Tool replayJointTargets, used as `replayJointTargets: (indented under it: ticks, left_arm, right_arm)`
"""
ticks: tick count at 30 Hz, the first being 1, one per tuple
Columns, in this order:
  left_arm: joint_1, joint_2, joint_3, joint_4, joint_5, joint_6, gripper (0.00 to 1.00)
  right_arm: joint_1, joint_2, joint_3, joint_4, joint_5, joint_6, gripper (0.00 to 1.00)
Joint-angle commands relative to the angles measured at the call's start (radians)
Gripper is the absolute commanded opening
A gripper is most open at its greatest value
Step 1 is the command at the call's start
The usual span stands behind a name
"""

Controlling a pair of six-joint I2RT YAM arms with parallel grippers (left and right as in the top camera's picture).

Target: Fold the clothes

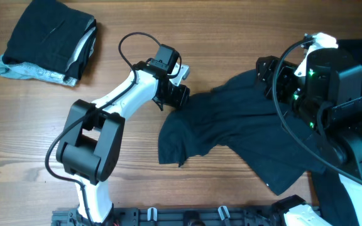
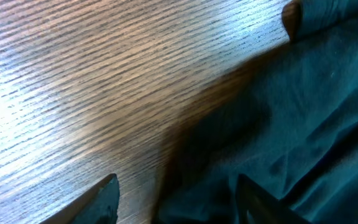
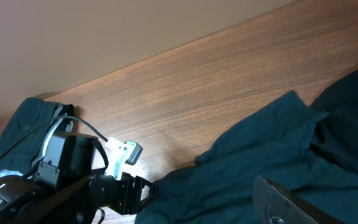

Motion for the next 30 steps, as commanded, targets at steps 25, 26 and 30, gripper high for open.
replayJointTargets:
  ticks: [25,26,30]
  left_arm:
    - [0.142,-0.066,-0.001,-0.014,0.081,-0.021,0.62]
    - [0.113,-0.034,-0.001,-0.014,0.081,-0.017,0.66]
    - [0.018,0.073,-0.001,-0.008,0.052,0.016,0.47]
  right_arm:
    - [-0.004,0.035,0.006,-0.054,0.085,0.011,0.84]
    - [-0.004,0.035,0.006,-0.054,0.085,0.012,0.84]
    - [-0.004,0.035,0.006,-0.056,0.085,0.011,0.84]
